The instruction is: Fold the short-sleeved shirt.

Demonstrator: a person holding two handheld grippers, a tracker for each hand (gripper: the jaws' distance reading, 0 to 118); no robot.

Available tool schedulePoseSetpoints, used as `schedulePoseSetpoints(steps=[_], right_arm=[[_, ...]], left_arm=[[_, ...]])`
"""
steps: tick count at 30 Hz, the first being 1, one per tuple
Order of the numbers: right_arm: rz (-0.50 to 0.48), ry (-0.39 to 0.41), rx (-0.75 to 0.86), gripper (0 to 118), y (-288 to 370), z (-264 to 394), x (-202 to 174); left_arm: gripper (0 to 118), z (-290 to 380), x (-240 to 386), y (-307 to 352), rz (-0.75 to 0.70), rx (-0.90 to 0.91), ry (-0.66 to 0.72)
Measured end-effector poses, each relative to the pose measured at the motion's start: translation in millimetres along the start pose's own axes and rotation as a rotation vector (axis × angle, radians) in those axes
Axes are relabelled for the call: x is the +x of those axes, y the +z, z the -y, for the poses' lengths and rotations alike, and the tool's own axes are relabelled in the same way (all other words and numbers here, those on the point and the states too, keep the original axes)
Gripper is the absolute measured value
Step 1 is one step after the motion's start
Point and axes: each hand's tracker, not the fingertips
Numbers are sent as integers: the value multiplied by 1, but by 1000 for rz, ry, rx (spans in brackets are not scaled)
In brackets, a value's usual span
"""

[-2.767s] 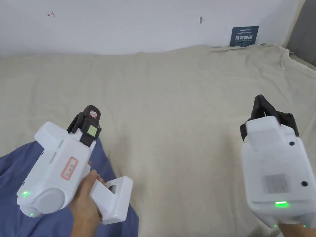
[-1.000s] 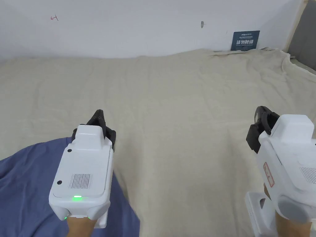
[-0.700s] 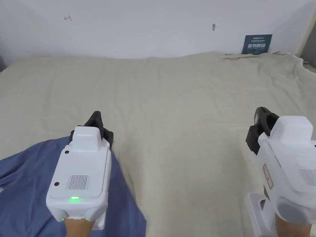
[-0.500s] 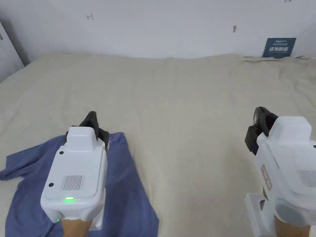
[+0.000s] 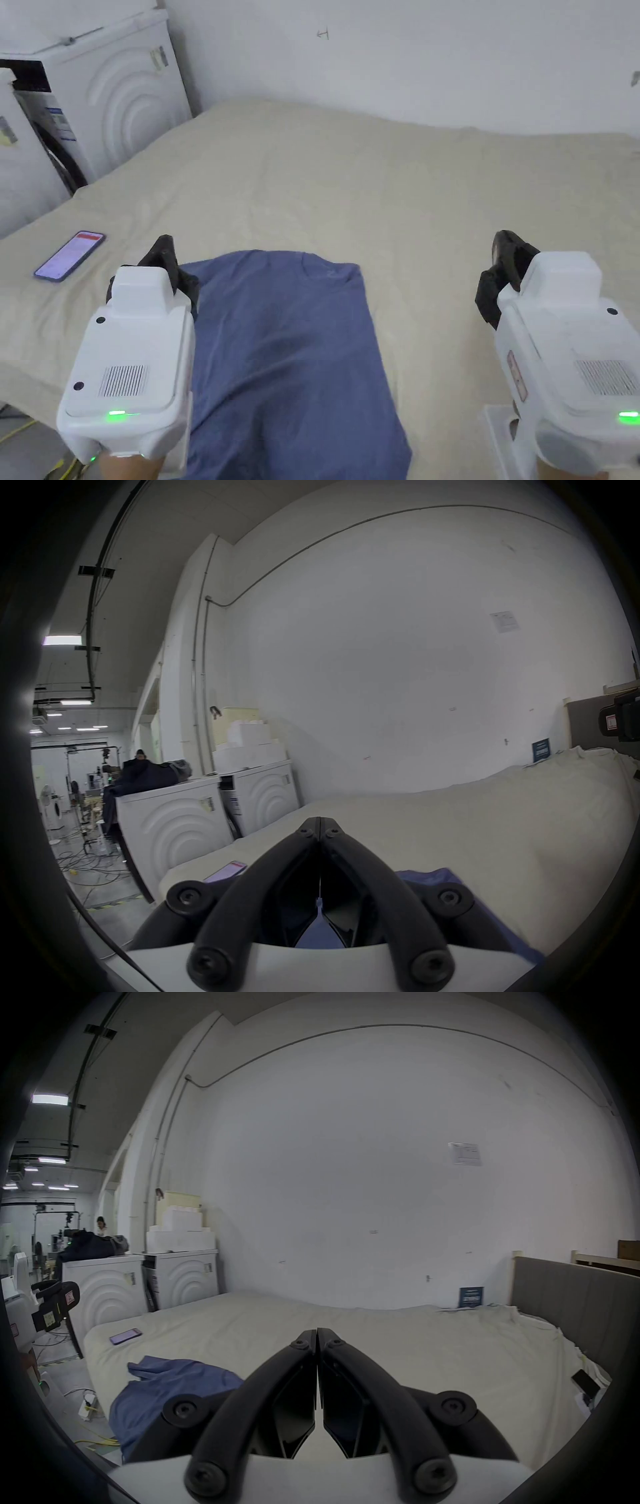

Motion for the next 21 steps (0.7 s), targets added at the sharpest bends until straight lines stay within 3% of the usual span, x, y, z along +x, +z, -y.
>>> schedulePoseSetpoints(steps=[10, 21], right_arm=[[-133, 6, -12, 0, -16, 4, -56], [-157, 10, -21, 0, -19, 6, -69]], left_arm=[[0, 15, -60, 27, -127, -42, -23], [0, 24, -70, 29, -141, -65, -18]])
